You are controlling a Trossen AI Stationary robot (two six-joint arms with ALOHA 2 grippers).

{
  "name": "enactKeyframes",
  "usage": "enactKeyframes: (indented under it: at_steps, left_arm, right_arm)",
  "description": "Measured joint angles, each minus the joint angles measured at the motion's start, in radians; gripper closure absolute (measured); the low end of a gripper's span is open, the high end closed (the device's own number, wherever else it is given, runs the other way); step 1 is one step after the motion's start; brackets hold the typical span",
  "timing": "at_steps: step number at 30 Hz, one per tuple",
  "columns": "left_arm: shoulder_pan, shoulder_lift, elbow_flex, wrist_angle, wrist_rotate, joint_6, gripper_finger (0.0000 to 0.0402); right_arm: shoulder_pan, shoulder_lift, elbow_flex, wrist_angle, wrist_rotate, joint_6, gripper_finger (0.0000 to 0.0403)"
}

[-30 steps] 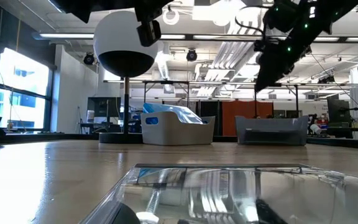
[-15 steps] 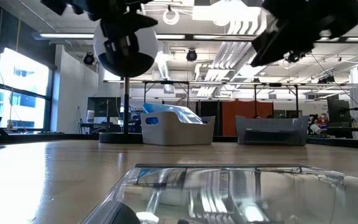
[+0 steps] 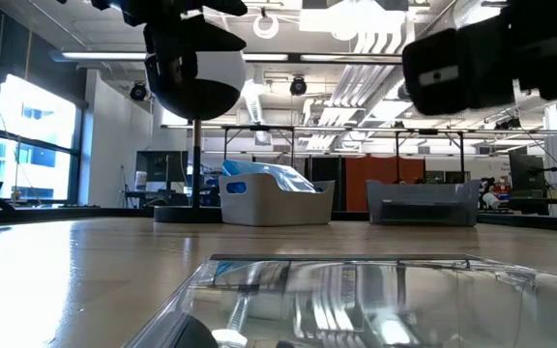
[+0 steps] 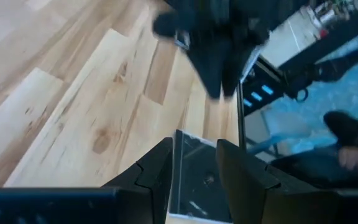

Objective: Pick & place jewel cases by type
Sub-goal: Move the left black CD case to the center of the table

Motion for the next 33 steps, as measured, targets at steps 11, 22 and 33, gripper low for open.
enactKeyframes:
  at_steps: [11,22,33]
  left_arm:
    - [-0.178,0.105,0.000,0.017,-0.014,-0.086,0.0278]
    - [-0.314,0.189,-0.001,0.114,-0.183,-0.268,0.0278]
    - [-0.265,0.308,-0.001,-0.029,-0.342,-0.674,0.0278]
  right_arm:
    - [0.013,0.349,0.315,-0.208,0.014,-0.135,0.0265]
    - [-0.137,0.357,0.369,-0.385,0.276,-0.286,0.0265]
    - [-0.284,0.309,0.363,-0.424,0.347,-0.302,0.0265]
